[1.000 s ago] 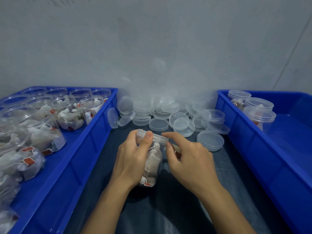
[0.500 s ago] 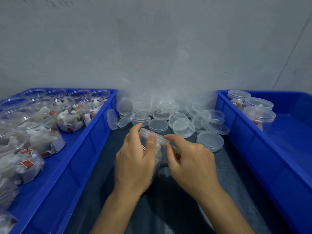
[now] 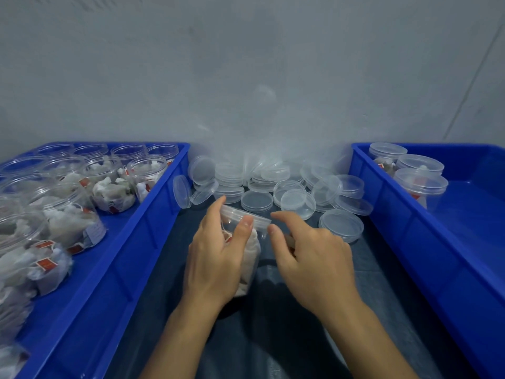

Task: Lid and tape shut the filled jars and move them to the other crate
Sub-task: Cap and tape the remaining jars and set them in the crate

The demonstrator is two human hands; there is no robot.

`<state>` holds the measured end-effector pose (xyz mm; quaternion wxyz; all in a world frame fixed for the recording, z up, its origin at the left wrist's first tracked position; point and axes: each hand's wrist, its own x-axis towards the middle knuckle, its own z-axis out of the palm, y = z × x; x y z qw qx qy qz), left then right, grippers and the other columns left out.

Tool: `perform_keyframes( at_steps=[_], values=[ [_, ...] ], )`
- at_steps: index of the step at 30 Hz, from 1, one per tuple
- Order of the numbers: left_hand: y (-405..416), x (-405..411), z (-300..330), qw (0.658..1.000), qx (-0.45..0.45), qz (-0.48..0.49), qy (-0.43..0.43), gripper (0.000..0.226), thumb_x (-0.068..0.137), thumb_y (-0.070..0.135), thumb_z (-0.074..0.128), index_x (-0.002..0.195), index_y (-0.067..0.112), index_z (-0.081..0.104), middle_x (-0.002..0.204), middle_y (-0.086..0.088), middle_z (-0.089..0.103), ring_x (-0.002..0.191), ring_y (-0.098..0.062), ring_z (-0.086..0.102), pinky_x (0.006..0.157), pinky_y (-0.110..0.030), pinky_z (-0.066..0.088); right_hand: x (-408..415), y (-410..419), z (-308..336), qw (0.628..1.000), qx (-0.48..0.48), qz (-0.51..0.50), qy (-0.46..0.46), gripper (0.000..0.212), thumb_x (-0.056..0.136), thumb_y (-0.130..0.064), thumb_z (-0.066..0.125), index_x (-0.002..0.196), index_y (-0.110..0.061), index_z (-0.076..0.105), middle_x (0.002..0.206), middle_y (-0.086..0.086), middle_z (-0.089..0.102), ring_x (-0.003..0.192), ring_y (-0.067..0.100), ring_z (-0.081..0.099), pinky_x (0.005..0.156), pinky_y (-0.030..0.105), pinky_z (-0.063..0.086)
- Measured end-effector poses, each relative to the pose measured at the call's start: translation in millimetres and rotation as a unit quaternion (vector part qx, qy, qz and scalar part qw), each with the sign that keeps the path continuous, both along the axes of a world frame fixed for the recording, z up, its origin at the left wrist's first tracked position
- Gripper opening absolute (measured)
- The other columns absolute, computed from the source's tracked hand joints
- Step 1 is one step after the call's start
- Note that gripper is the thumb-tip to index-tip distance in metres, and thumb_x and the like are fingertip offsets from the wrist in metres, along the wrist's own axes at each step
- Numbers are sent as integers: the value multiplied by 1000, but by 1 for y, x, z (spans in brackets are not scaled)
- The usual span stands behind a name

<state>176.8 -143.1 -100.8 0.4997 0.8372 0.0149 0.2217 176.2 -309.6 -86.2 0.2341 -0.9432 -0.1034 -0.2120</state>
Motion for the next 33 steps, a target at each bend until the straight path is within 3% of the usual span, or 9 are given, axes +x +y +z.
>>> perform_keyframes(
  at_steps=[2,10,18,21,24,26,28,30,33],
  values=[
    [-1,0,1,1000,-22,-6,0,78,87,78,45,156,41,41,140,10,63,111,4,62,103,-39,52,0,-1,0,1000,-2,-5,-4,45,99,-65,27,132,-47,49,80,-5,74,86,31,70,76,44,53],
    [0,1,1,995,-99,-32,-11,55,92,64,55,140,38,58,107,16,76,101,-7,73,96,-48,57,-1,1,3,1000,0,-9,4,47,98,-68,26,132,-48,52,75,-5,71,82,29,70,74,43,54],
    [4,3,-2,993,-104,-57,8,46,99,61,44,139,42,57,111,17,75,103,-2,71,100,-46,55,-4,3,1,1000,13,-17,-13,41,98,-68,34,128,-47,55,71,-6,69,78,27,70,73,41,55],
    [2,0,-2,997,-55,-56,26,66,93,75,38,152,44,43,126,18,68,116,1,63,103,-39,51,-4,3,1,999,24,-19,-23,43,98,-67,35,126,-46,60,74,-6,72,80,29,70,71,40,54],
    [-3,-3,1,999,17,-20,30,86,80,87,43,150,39,31,125,18,59,110,1,60,90,-29,48,-5,4,2,999,29,-18,-40,46,97,-66,35,125,-45,65,78,-5,75,81,30,71,70,41,54],
    [-5,-3,3,998,51,26,18,72,80,86,49,130,36,40,118,17,57,106,-7,59,87,-35,50,-6,6,1,999,22,-15,-46,48,97,-66,34,125,-43,65,80,-4,76,80,30,71,68,40,52],
    [-7,-2,3,997,55,54,1,52,84,79,55,114,37,46,110,17,56,98,-4,58,80,-30,50,-7,9,0,999,19,-9,-44,50,97,-64,30,128,-41,62,83,-5,76,82,30,71,65,38,47],
    [-9,-2,2,996,62,62,-6,41,89,75,54,107,39,45,104,18,56,91,-1,57,71,-22,42,-7,11,0,999,38,4,-22,51,96,-57,26,133,-41,56,89,-5,76,87,29,70,67,39,42],
    [-11,-1,0,997,63,53,9,33,93,74,47,106,45,39,96,21,60,83,1,57,67,-27,39,-7,9,2,996,72,30,34,48,95,-49,27,139,-47,47,82,-5,72,85,28,67,76,44,49]
  ],
)
